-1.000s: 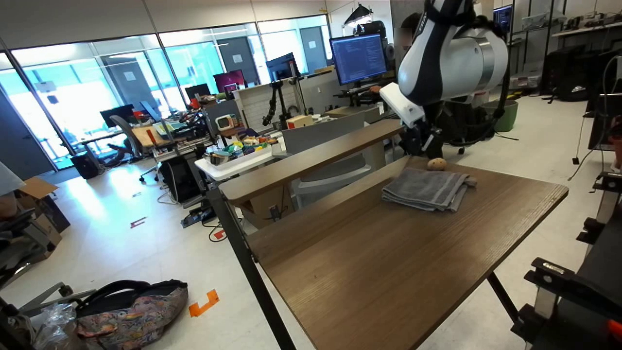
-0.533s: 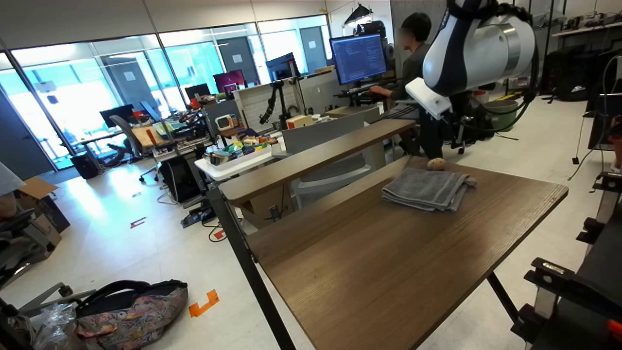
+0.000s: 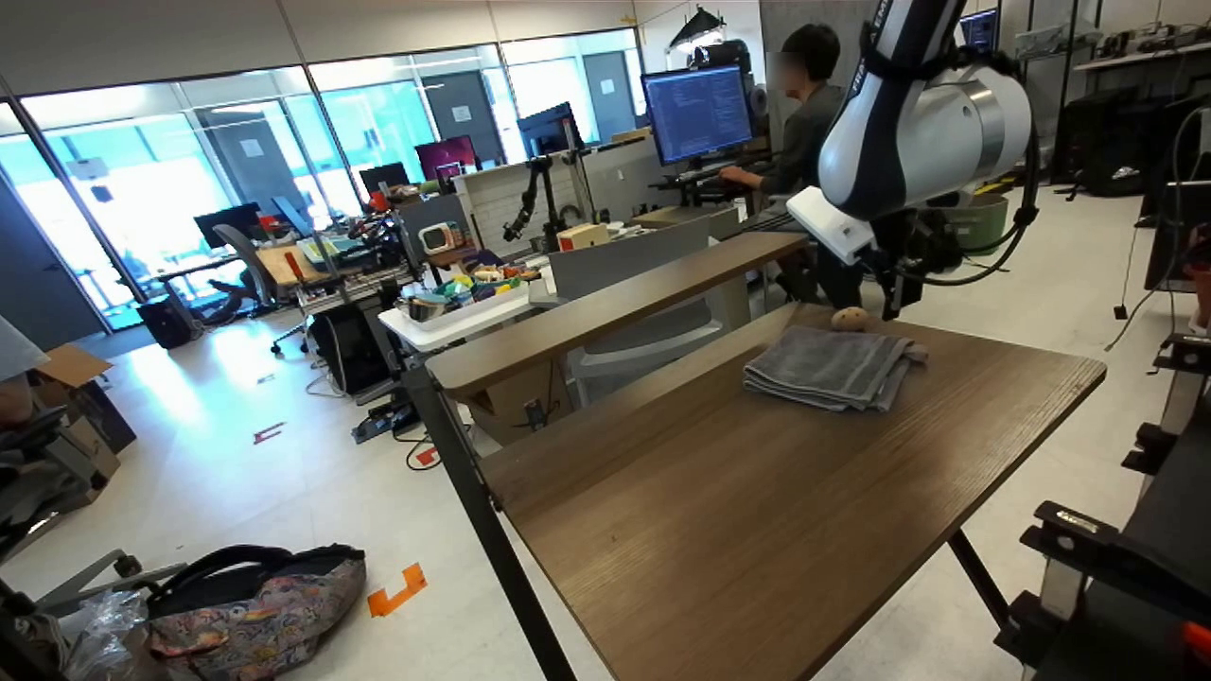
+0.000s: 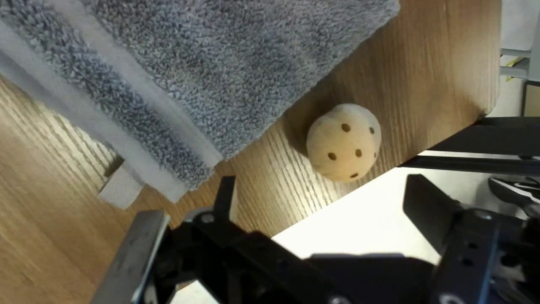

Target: Use the towel to wipe the table

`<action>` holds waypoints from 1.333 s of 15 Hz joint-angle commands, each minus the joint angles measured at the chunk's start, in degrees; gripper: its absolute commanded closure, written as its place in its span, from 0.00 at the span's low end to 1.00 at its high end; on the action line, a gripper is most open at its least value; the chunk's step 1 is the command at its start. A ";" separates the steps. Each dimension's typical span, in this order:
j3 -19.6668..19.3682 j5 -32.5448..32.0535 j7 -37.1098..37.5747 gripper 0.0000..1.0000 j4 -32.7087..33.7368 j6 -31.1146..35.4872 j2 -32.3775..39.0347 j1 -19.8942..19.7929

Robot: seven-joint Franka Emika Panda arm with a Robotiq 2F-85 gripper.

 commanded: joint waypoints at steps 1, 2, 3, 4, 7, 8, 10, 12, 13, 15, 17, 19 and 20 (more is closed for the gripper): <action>-1.56 -0.61 3.54 0.00 4.10 -1.81 3.46 0.90; -1.49 -0.62 4.02 0.00 4.73 -1.44 4.13 0.86; -1.61 -0.65 4.54 0.00 5.43 -1.32 4.81 0.94; -1.58 -0.65 4.86 0.00 6.02 -1.24 5.20 0.87; -1.61 -0.56 6.26 0.00 8.43 -1.06 6.16 0.67; -1.58 -0.54 6.64 0.00 9.16 -1.09 6.37 0.51; -2.06 -0.65 7.79 0.00 10.74 -1.58 6.98 0.41; -2.15 -0.75 8.75 0.00 12.06 -2.34 7.81 -0.10; -2.57 -0.89 9.35 0.00 12.64 -2.64 8.43 -0.02; -2.91 -1.05 10.38 0.00 13.63 -3.55 9.60 -0.33; -3.02 -1.31 11.35 0.00 14.78 -4.70 10.82 -0.70; -3.03 -1.50 12.20 0.00 15.78 -5.37 11.79 -0.93; -2.95 -1.58 12.55 0.00 16.23 -5.56 12.17 -1.02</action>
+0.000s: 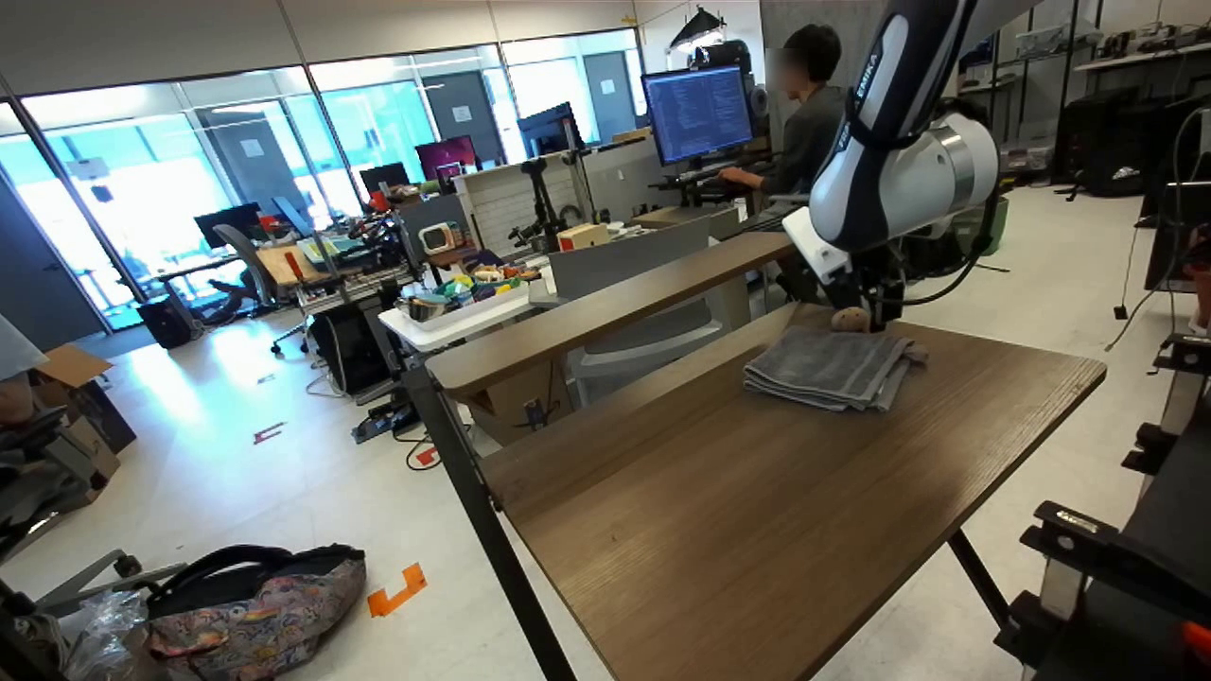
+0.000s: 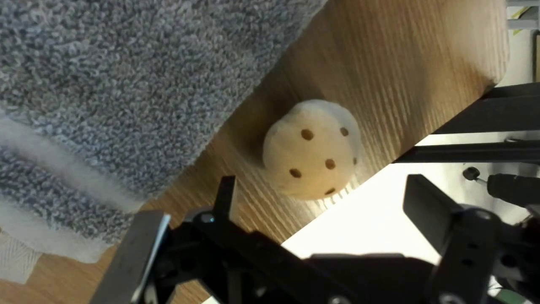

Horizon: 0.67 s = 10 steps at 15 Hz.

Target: Use the towel to wipe the table

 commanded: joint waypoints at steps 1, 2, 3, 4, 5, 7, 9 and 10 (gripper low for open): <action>-0.36 -1.42 2.85 0.00 4.19 -2.57 2.49 -0.54; -0.25 -1.47 3.09 0.00 4.69 -2.77 2.84 -0.59; -0.16 -1.53 3.20 0.00 5.10 -3.03 3.03 -0.65; 0.00 -1.59 3.18 0.00 5.42 -3.42 3.09 -0.81; -0.04 -1.67 3.37 0.00 5.72 -3.80 3.18 -0.80; 0.37 -1.68 3.56 0.02 6.51 -3.98 3.49 -1.11; 0.59 -1.73 3.66 0.26 6.85 -4.28 3.53 -1.24; 0.84 -1.77 3.60 0.31 7.08 -4.69 3.55 -1.34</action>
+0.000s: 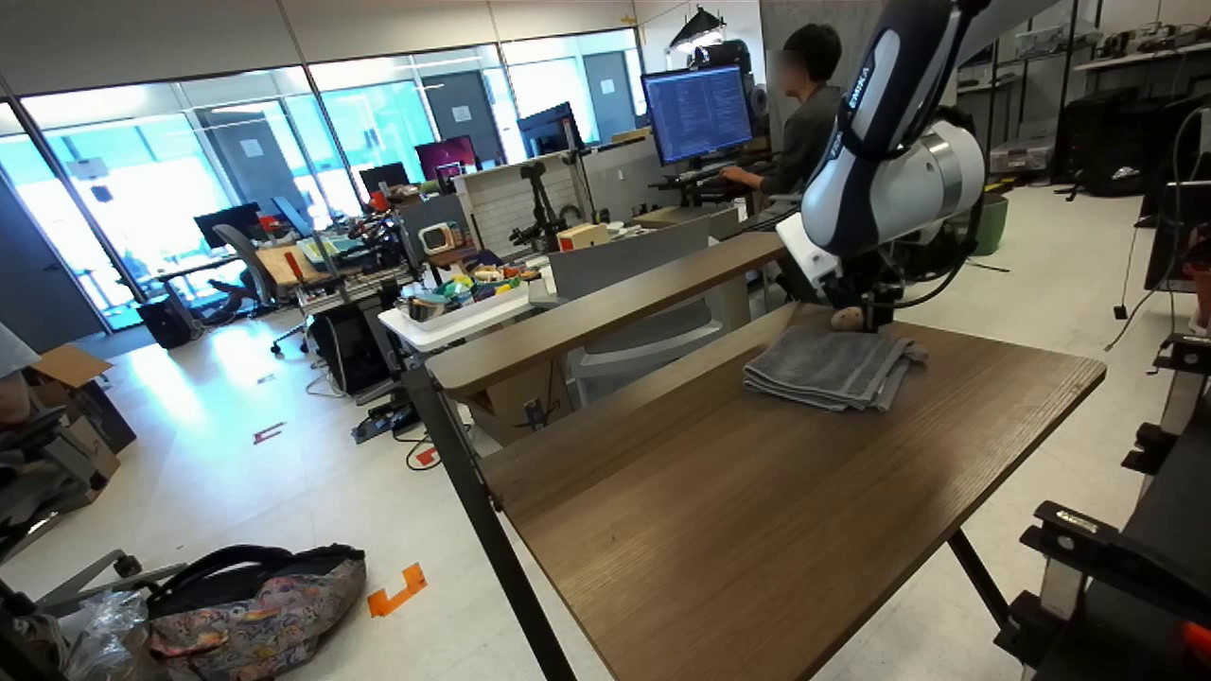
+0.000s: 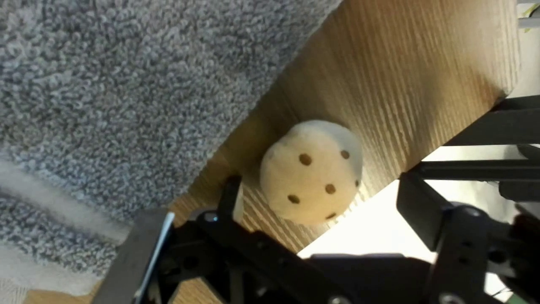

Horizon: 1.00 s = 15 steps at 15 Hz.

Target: Use the towel to wipe the table

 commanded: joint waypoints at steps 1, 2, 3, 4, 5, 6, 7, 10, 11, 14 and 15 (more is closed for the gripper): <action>1.06 -1.70 1.80 0.40 3.57 -2.65 1.39 -1.25; 1.23 -1.75 1.80 0.47 3.78 -3.11 1.41 -1.33; 1.32 -1.79 1.83 0.54 3.94 -3.37 1.47 -1.36; 1.44 -1.78 1.85 0.62 4.02 -3.45 1.48 -1.41; 1.68 -1.73 1.81 0.69 4.21 -3.43 1.57 -1.56; 1.77 -1.69 1.83 0.78 4.24 -3.41 1.52 -1.65; 1.98 -1.66 1.80 0.85 4.43 -3.46 1.59 -1.81; 3.88 -1.53 -0.39 1.00 1.32 -1.29 -1.00 -2.00; 4.92 -1.48 -1.76 1.00 -0.42 0.02 -2.53 -2.00; 10.32 -1.28 -10.39 0.97 -10.35 8.22 -11.02 -1.66; 11.76 -1.16 -12.79 0.97 -12.83 10.60 -13.03 -1.28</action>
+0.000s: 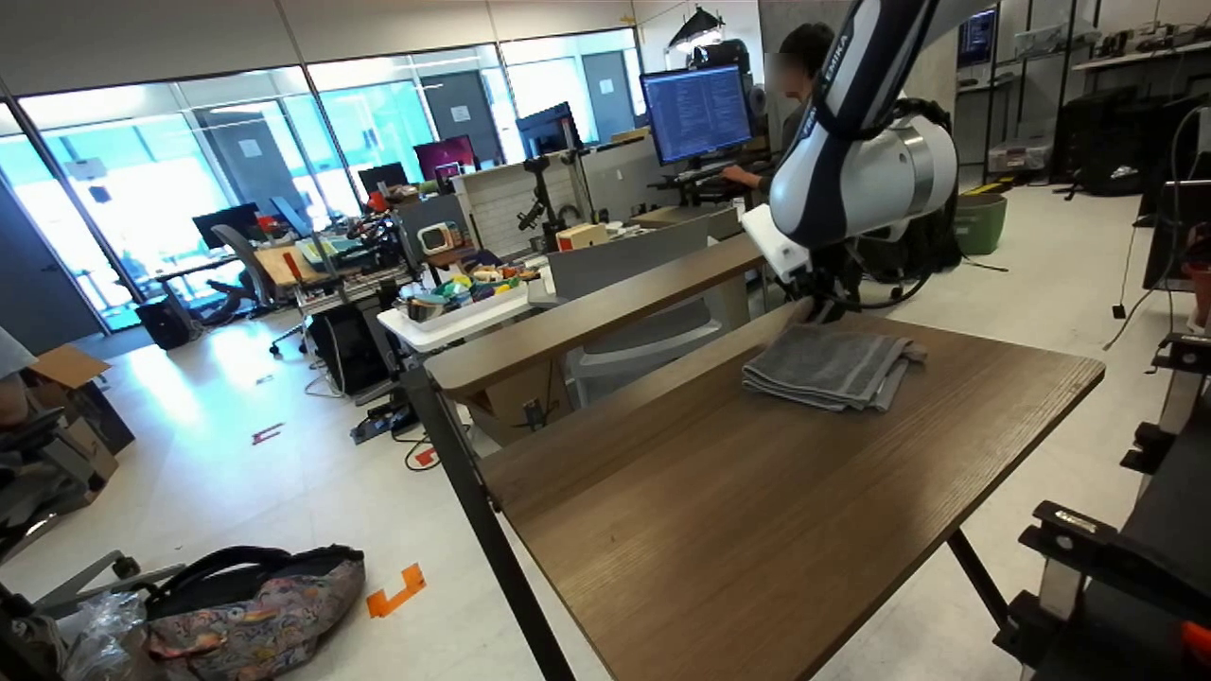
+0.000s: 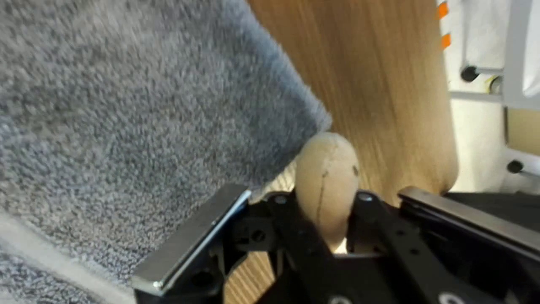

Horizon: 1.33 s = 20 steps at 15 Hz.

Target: Use the towel to wipe the table

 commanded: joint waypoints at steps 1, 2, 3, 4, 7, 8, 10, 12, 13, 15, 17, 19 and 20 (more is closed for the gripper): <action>7.14 -0.95 -9.42 0.97 -13.37 8.86 -11.41 0.03; 9.05 -0.72 -11.87 0.97 -15.84 10.91 -13.48 0.33; 11.10 -0.52 -14.14 0.97 -17.94 12.14 -15.33 0.71; 12.97 -0.25 -16.10 0.97 -19.95 13.91 -16.73 1.43; 19.01 0.14 -21.10 0.97 -22.92 11.63 -18.53 2.64; 19.82 0.26 -22.00 0.97 -23.33 9.86 -18.23 3.67; 20.90 0.39 -23.62 0.97 -24.62 7.80 -17.61 5.37; 21.05 0.34 -24.98 0.97 -25.45 6.07 -16.67 6.75; 21.38 0.34 -25.83 0.97 -25.67 5.41 -16.17 6.95; 22.87 0.27 -28.64 0.97 -25.82 5.66 -14.77 6.41; 22.80 0.52 -30.45 0.97 -25.87 5.80 -13.50 6.96; 22.00 0.77 -31.22 0.64 -25.80 4.51 -12.63 7.65; 21.56 0.86 -31.46 0.58 -26.03 3.77 -12.74 7.89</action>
